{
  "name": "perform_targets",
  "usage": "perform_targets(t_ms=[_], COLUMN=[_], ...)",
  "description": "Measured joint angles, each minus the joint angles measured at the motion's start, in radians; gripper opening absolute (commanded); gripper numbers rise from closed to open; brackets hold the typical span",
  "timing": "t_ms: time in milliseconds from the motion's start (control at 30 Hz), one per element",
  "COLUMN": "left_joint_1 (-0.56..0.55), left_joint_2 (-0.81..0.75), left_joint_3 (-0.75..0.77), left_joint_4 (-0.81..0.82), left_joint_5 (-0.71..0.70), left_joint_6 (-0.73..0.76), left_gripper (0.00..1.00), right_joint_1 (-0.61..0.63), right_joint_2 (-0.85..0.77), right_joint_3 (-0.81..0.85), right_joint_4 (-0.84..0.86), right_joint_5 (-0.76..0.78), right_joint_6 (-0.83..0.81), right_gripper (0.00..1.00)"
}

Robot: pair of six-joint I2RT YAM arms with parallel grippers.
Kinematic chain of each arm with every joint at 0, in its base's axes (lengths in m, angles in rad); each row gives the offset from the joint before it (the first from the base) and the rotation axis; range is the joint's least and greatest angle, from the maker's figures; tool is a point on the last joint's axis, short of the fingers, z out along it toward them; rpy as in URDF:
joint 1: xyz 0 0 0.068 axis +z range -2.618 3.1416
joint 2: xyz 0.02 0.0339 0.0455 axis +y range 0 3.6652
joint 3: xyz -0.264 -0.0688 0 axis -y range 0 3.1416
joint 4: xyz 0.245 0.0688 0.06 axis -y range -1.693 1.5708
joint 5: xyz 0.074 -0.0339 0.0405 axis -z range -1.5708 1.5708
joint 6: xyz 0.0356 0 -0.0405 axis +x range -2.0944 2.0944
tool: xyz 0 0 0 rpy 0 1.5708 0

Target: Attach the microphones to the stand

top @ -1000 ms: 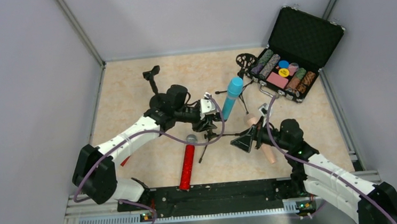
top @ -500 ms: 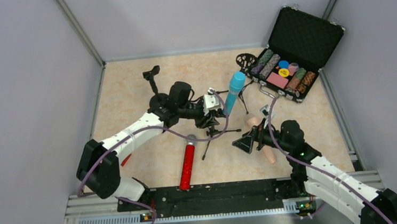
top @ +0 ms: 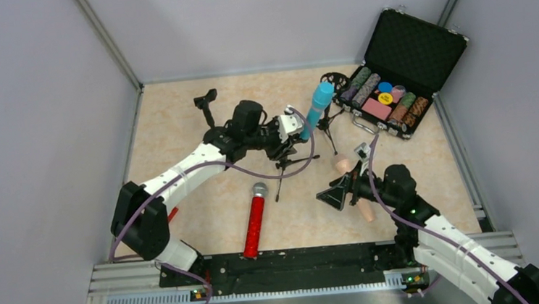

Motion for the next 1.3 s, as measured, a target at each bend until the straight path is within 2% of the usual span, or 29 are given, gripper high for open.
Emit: perform_targets(t_ms=[333, 800, 1300], left_joint_1=[0.048, 0.171, 0.252], left_joint_2=[0.063, 0.13, 0.349], left_joint_3=[0.131, 0.274, 0.49], left_joint_4=[0.0, 0.061, 0.169], left_joint_5=[-0.077, -0.072, -0.07], left_joint_6=[-0.006, -0.088, -0.166], left_gripper=[0.0, 0.0, 0.0], right_joint_1=[0.0, 0.0, 0.0], right_joint_2=[-0.022, -0.031, 0.017], right_joint_3=[0.0, 0.0, 0.0], right_joint_4=[-0.001, -0.02, -0.023], right_joint_5=[-0.01, -0.01, -0.009], right_joint_6=[-0.007, -0.02, -0.042], right_gripper=[0.98, 0.98, 0.98])
